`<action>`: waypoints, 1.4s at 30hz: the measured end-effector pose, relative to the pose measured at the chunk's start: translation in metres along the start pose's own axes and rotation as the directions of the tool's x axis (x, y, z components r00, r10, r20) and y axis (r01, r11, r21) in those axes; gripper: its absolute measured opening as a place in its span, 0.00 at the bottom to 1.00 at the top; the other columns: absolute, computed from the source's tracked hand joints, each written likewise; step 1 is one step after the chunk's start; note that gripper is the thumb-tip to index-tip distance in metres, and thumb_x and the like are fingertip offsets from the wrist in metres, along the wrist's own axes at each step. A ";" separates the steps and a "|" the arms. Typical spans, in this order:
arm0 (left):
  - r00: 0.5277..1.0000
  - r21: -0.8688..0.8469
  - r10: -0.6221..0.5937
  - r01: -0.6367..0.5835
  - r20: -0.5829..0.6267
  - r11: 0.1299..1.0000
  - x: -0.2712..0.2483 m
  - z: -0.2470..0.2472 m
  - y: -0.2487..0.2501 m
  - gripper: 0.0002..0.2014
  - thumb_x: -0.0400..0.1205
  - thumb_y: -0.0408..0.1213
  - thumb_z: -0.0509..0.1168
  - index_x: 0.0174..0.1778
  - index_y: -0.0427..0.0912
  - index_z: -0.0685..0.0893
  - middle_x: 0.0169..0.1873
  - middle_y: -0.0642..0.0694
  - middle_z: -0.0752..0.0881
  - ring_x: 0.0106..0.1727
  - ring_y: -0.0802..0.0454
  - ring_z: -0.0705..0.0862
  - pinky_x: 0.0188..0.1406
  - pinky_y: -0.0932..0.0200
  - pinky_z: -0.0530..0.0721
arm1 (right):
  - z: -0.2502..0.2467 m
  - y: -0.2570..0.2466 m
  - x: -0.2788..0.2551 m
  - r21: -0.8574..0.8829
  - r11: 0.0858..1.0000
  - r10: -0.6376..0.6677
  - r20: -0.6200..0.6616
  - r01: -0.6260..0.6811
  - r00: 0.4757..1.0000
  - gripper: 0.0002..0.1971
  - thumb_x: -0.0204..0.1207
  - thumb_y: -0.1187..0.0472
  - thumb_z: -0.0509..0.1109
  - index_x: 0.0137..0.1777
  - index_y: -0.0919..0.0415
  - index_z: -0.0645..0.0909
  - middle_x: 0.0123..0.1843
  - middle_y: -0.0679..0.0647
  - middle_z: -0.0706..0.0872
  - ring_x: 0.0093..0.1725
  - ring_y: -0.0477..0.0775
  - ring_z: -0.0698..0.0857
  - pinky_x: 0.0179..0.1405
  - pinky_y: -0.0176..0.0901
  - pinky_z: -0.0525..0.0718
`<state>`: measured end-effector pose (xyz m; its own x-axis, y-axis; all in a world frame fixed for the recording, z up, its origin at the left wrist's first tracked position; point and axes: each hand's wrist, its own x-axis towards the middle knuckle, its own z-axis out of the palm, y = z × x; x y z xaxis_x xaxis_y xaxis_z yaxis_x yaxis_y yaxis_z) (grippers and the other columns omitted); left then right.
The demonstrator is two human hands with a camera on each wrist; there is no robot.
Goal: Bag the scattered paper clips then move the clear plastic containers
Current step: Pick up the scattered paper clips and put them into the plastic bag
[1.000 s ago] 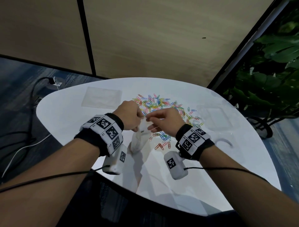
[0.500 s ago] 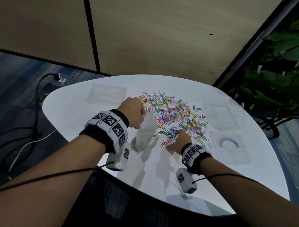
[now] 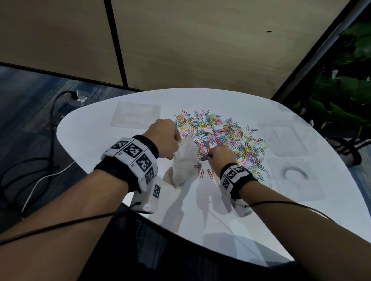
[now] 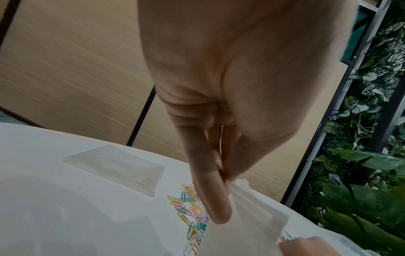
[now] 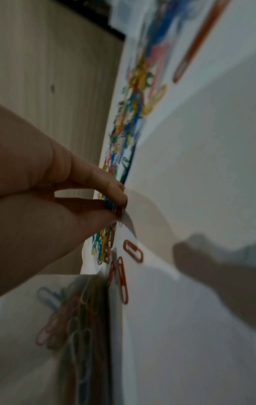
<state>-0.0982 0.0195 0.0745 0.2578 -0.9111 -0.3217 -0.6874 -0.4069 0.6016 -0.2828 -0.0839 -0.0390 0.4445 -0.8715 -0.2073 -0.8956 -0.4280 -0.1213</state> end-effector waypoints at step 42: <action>0.996 -0.036 0.068 -0.066 0.050 0.997 -0.012 0.002 0.016 0.15 0.80 0.22 0.59 0.44 0.38 0.92 0.36 0.39 0.91 0.34 0.44 0.94 0.47 0.48 0.94 | -0.095 -0.058 -0.050 0.032 0.914 -0.404 -0.025 0.405 0.914 0.12 0.77 0.57 0.65 0.55 0.45 0.88 0.49 0.45 0.91 0.46 0.51 0.88 0.52 0.45 0.86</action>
<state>-0.1139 0.0237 0.0862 0.1763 -0.9320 -0.3167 -0.6781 -0.3482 0.6473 -0.2550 -0.0379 0.0706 0.7680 -0.6299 -0.1160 -0.6380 -0.7363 -0.2254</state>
